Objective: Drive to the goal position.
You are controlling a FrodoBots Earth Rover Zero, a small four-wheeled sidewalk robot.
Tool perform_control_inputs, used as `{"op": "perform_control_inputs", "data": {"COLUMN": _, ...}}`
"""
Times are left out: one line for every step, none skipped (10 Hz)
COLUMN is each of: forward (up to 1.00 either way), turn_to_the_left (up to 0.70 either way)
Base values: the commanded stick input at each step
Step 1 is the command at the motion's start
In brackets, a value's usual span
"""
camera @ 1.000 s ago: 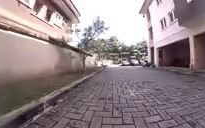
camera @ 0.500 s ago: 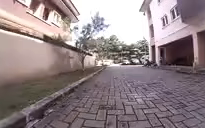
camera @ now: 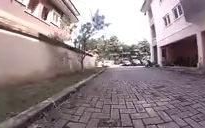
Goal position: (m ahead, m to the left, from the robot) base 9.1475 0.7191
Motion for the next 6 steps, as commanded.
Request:
{"op": "perform_control_inputs", "data": {"forward": 0.69, "turn_to_the_left": 0.0}}
{"op": "perform_control_inputs", "data": {"forward": 0.69, "turn_to_the_left": -0.26}}
{"op": "perform_control_inputs", "data": {"forward": 0.69, "turn_to_the_left": -0.17}}
{"op": "perform_control_inputs", "data": {"forward": 0.69, "turn_to_the_left": -0.02}}
{"op": "perform_control_inputs", "data": {"forward": 0.69, "turn_to_the_left": 0.03}}
{"op": "perform_control_inputs", "data": {"forward": 0.69, "turn_to_the_left": 0.03}}
